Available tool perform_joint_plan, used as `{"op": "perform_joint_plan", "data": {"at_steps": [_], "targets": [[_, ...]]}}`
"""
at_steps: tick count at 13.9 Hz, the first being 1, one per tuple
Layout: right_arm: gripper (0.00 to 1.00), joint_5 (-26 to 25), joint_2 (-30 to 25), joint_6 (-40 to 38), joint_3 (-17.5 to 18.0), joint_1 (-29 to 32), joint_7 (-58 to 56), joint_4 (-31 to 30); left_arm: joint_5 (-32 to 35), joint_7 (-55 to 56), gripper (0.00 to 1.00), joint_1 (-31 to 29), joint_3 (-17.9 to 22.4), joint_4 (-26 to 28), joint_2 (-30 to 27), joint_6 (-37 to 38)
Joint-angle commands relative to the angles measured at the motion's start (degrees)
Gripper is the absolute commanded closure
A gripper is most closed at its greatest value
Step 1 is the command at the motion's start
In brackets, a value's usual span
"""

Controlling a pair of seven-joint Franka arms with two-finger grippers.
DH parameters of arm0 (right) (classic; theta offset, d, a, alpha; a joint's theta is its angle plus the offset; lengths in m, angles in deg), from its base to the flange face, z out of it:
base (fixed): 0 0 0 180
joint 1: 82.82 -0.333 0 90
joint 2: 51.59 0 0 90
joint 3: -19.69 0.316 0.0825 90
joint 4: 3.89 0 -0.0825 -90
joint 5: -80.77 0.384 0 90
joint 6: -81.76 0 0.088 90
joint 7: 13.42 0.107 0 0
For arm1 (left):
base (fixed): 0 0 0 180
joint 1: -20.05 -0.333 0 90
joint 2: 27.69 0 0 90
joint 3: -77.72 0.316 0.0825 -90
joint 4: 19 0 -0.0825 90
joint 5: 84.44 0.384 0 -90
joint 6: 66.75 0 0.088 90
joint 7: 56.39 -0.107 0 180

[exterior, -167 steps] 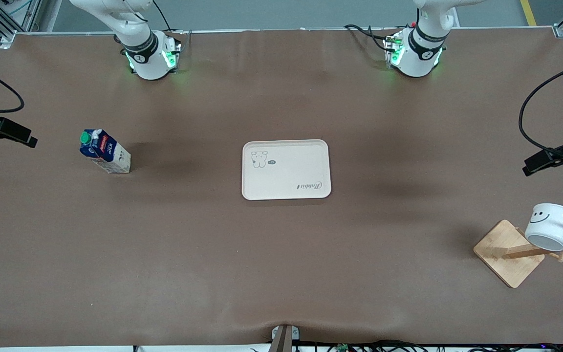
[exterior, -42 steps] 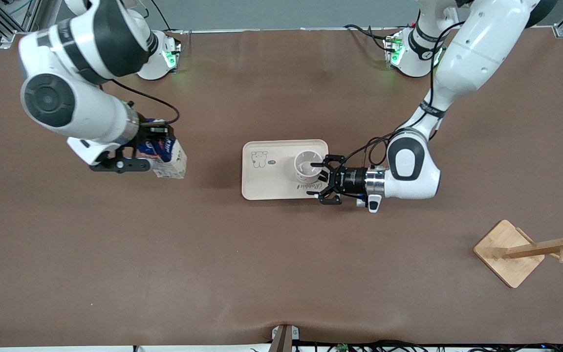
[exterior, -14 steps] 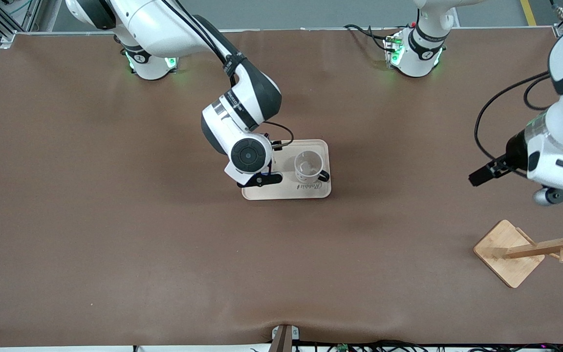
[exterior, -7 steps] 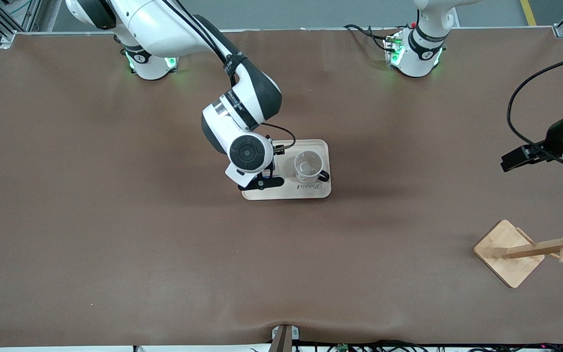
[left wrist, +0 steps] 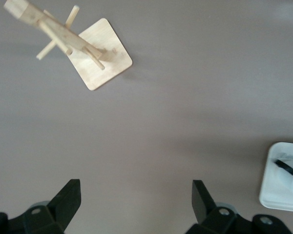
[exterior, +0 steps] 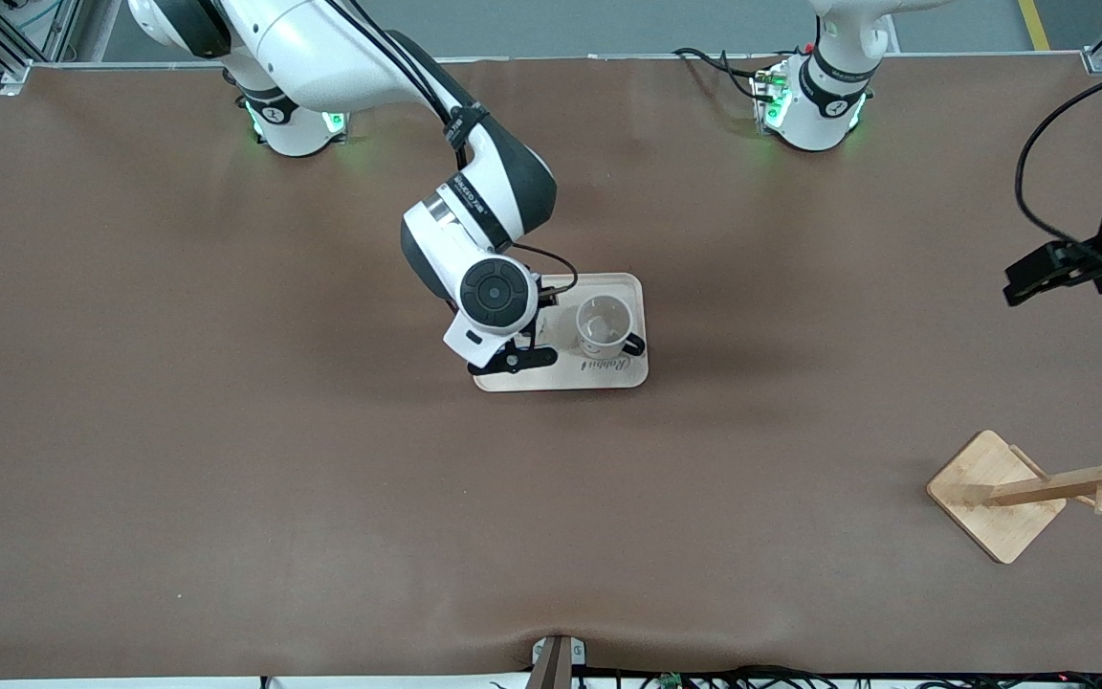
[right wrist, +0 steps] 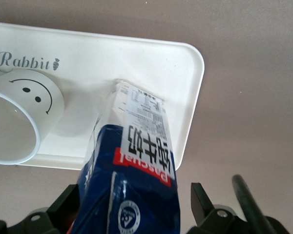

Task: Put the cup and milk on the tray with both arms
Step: 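Lower the milk carton onto the tray beside the mug and open the right gripper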

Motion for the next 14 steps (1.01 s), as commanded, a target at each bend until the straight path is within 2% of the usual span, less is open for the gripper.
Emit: {"op": "perform_joint_plan", "data": {"at_steps": [1, 3, 14], "targets": [[0.0, -0.8, -0.5, 0.2, -0.2, -0.5, 0.2, -0.2, -2.2, -0.9, 0.0, 0.6, 1.8, 7.8, -7.4, -1.4], [0.0, -0.8, -0.6, 0.2, -0.2, -0.5, 0.8, 0.1, -2.3, -0.9, 0.0, 0.6, 1.8, 9.4, -8.7, -1.2], [0.0, -0.7, -1.0, 0.4, 0.0, 0.0, 5.4, 3.6, -2.4, -0.7, 0.0, 0.6, 1.7, 8.1, -7.9, 0.6]]}}
